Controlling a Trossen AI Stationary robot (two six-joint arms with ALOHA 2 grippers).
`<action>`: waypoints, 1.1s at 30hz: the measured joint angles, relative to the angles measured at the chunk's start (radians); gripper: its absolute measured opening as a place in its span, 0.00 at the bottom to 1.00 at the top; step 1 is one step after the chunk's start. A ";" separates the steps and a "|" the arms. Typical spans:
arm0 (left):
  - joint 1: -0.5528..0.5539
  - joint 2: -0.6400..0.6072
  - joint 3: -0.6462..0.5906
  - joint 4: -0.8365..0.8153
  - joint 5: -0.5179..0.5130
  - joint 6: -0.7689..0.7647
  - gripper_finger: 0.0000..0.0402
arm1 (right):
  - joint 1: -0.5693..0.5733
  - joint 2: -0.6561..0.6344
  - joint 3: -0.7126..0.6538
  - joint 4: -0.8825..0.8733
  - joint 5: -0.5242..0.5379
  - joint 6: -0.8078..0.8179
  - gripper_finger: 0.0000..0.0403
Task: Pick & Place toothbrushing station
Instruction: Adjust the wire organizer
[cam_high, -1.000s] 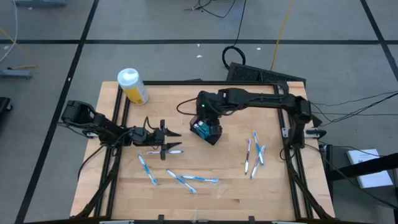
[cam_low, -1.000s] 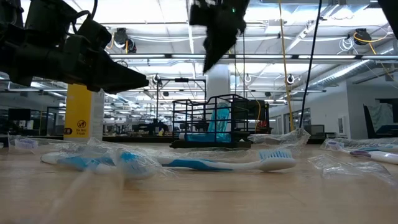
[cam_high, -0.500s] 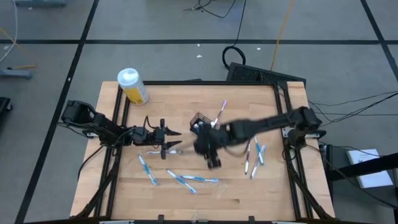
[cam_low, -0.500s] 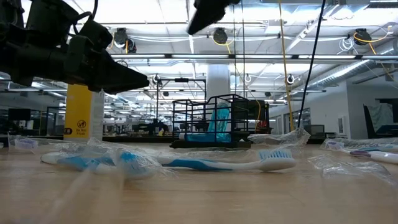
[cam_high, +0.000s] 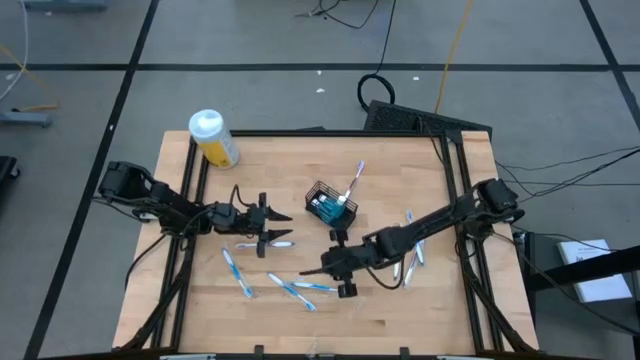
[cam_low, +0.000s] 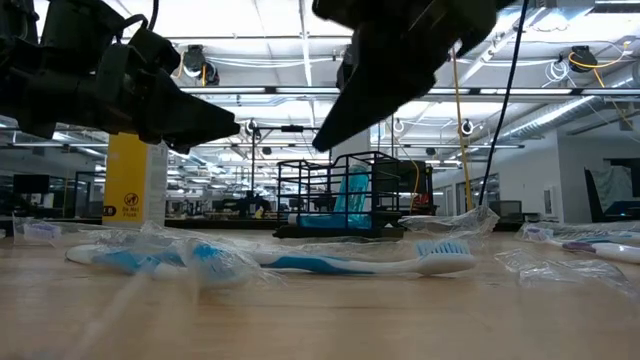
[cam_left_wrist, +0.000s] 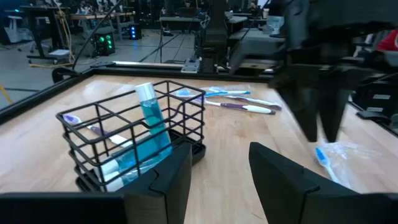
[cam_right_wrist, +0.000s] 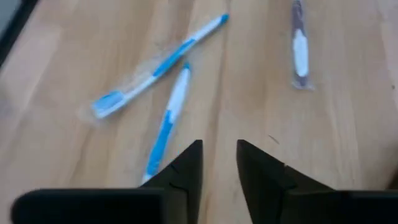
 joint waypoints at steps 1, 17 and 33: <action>-0.002 0.000 0.000 0.000 0.000 -0.002 0.42 | -0.005 0.000 -0.011 0.022 0.000 0.002 0.16; -0.003 0.000 0.000 0.005 0.018 -0.006 0.42 | -0.053 -0.001 -0.044 -0.057 0.143 0.055 0.00; -0.003 0.000 0.000 0.008 0.017 0.005 0.42 | -0.148 -0.011 -0.221 0.056 0.174 0.106 0.00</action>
